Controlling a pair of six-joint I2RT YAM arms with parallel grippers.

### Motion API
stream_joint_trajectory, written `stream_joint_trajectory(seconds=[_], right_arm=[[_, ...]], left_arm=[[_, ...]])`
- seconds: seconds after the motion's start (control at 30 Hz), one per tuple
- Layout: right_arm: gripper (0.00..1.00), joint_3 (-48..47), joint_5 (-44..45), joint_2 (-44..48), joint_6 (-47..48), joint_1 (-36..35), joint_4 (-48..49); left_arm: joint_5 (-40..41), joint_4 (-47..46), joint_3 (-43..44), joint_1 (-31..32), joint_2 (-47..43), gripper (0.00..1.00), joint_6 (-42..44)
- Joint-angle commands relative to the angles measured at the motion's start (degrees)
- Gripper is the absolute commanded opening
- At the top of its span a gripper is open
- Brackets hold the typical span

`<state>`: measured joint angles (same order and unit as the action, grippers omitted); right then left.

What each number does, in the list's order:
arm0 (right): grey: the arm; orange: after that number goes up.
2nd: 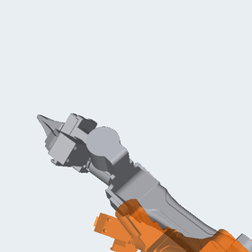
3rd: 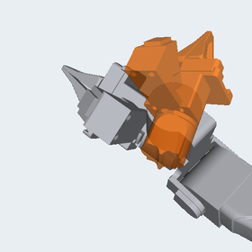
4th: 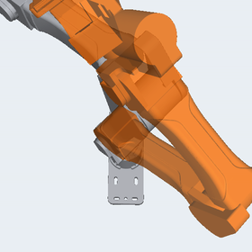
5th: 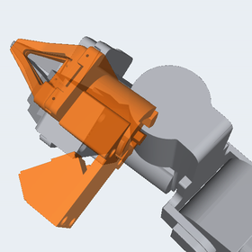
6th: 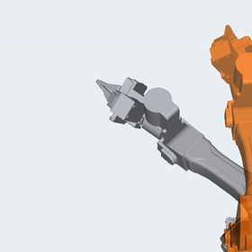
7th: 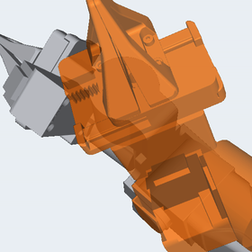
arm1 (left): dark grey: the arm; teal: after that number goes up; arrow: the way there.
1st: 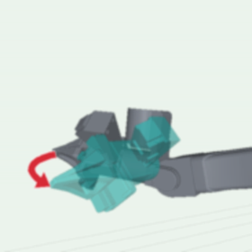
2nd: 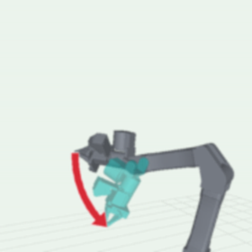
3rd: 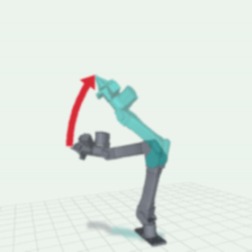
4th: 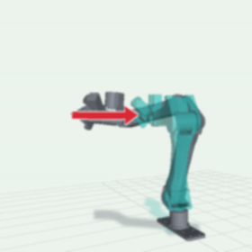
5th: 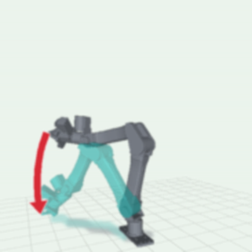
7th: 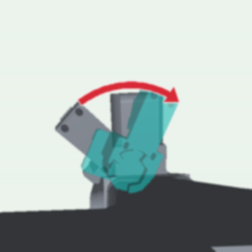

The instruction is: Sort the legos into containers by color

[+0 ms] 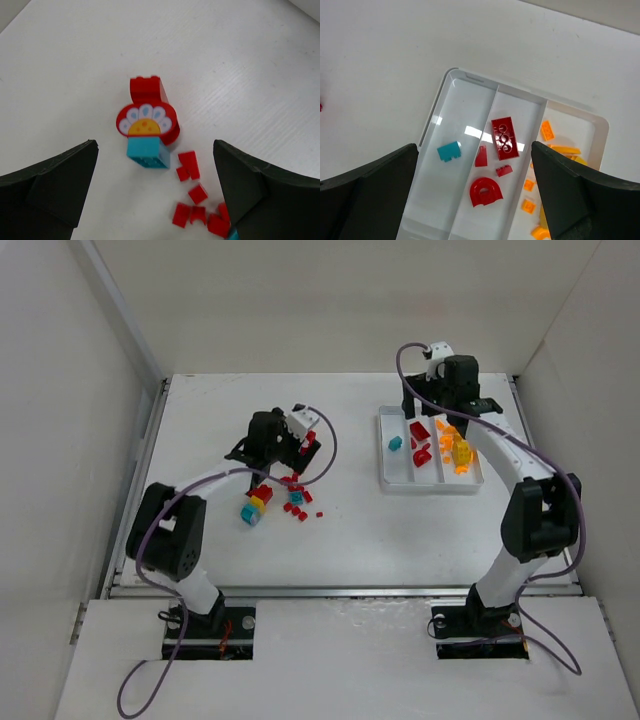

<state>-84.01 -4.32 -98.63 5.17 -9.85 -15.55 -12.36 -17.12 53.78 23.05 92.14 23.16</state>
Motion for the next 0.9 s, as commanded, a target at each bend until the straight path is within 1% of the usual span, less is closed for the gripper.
stream_joint_trajectory(seconds=[0.0,0.03,0.07,0.1,0.13,0.3,0.33,0.37,0.4,0.43,0.47,0.53,0.57,0.6,0.7,0.77,0.87], right_arm=[[1.00,-4.8,-1.5,-1.3,3.3,-0.3,2.9],[1.00,-5.9,-1.5,-1.9,3.3,-0.3,2.9],[1.00,-6.9,-2.0,-2.5,3.3,-0.3,2.9],[1.00,-8.4,-2.0,-3.1,3.3,-0.3,2.3],[1.00,-9.1,-2.8,-3.8,3.3,-0.3,2.3],[1.00,-11.7,-5.8,-5.3,2.7,-0.3,1.8],[1.00,-13.4,-5.8,-6.0,2.0,-0.3,0.3],[1.00,-14.2,-5.8,-6.0,0.6,-0.9,-0.4],[1.00,-14.2,-4.8,-6.0,0.6,-0.9,-0.4],[1.00,-14.2,-2.2,-6.0,0.1,-2.5,-0.4],[1.00,-14.2,-0.4,-5.4,0.1,-3.2,0.3],[1.00,-14.2,2.9,-4.8,-0.4,-4.7,0.3],[1.00,-14.7,2.9,-4.8,-0.4,-6.3,-0.5],[1.00,-14.7,3.7,-4.3,-0.4,-7.8,-1.2],[1.00,-15.2,4.4,-4.8,0.3,-9.0,-1.9],[1.00,-15.2,3.4,-4.8,0.9,-9.5,-1.9],[1.00,-15.2,2.7,-4.8,1.5,-9.5,-2.5]], left_arm=[[-3.5,5.1,9.9,-0.1,6.3,0.99,3.5],[-3.5,6.9,12.2,-0.1,8.1,0.99,4.4],[-3.5,8.8,16.3,-0.1,9.8,0.99,5.3],[-3.5,10.6,17.9,-0.1,12.6,0.99,6.0],[-3.5,13.4,19.1,-0.1,13.4,0.99,6.5],[-6.7,15.0,21.6,-0.7,15.1,0.99,7.7],[-7.7,16.9,23.8,-0.7,16.3,0.99,8.3],[-9.1,21.9,25.0,-1.2,17.0,0.99,9.1],[-11.3,23.9,25.8,-1.3,17.7,0.99,10.1],[-11.4,25.0,26.4,-1.9,18.8,0.99,10.8],[-11.4,23.9,25.9,-2.9,18.8,0.99,10.9],[-15.8,18.8,22.4,-5.2,17.1,0.99,8.4],[-17.2,17.4,21.4,-6.2,16.6,0.99,7.8],[-16.3,17.4,22.0,-6.7,16.6,0.99,7.1],[-13.1,17.4,22.0,-6.7,17.8,0.99,8.0],[-11.6,17.4,22.7,-5.7,18.6,0.99,9.6],[-9.3,18.6,24.0,-3.8,20.3,0.99,8.1]])
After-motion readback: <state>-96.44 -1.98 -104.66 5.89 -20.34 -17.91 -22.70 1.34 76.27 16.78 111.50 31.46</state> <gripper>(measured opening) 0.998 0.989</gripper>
